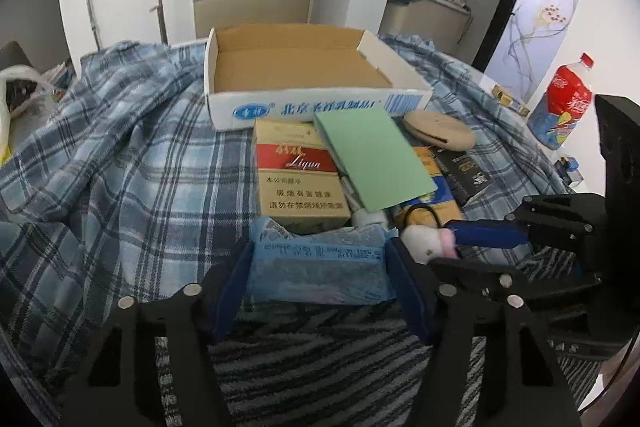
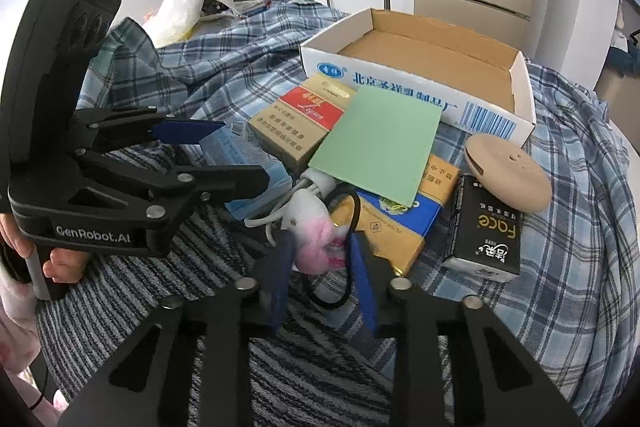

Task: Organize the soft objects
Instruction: 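Grasp the blue plastic packet with the left gripper while the right gripper grasps the pink bunny plush, then lift the blue packet with the left gripper while the right gripper carries the bunny over the box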

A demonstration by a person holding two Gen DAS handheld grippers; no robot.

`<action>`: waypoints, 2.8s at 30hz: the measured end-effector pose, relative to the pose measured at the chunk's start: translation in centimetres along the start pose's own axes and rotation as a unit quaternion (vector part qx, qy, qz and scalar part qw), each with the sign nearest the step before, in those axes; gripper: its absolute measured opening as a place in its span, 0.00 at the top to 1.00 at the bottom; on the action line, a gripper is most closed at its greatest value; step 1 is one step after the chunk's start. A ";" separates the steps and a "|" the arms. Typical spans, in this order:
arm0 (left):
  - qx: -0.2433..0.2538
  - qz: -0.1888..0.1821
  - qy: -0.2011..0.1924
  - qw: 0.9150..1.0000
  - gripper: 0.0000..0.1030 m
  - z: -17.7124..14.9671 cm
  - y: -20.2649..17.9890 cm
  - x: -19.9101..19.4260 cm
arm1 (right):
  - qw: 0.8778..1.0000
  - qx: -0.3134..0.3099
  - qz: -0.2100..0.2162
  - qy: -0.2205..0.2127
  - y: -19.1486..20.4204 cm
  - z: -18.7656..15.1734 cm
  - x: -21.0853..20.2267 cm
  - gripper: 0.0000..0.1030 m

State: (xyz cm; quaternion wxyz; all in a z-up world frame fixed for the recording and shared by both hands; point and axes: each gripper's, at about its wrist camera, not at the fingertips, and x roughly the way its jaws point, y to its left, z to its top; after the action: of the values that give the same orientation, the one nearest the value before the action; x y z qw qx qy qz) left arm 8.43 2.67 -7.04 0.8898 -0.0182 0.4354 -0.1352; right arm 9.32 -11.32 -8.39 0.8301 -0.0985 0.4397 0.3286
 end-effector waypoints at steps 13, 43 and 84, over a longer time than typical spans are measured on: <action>0.040 0.022 -0.189 0.981 0.36 -1.3 -1.9 -7.2 | 0.995 0.008 -0.020 -0.093 -0.3 -0.2 -3.3 0.92; 0.058 0.094 -0.348 0.931 0.36 6.5 -8.1 -15.4 | 0.946 0.013 -0.154 -0.285 -1.1 6.4 -15.1 0.92; -0.026 0.125 -0.136 0.982 0.36 15.1 1.4 5.1 | 0.983 0.107 -0.122 -0.081 -12.0 12.8 3.1 0.92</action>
State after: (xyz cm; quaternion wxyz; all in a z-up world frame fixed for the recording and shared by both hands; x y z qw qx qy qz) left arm 23.48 1.41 -1.83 0.9498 -0.0051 0.3128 -0.0077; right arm 26.65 -13.28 -4.69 0.9026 -0.0348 0.3884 0.1822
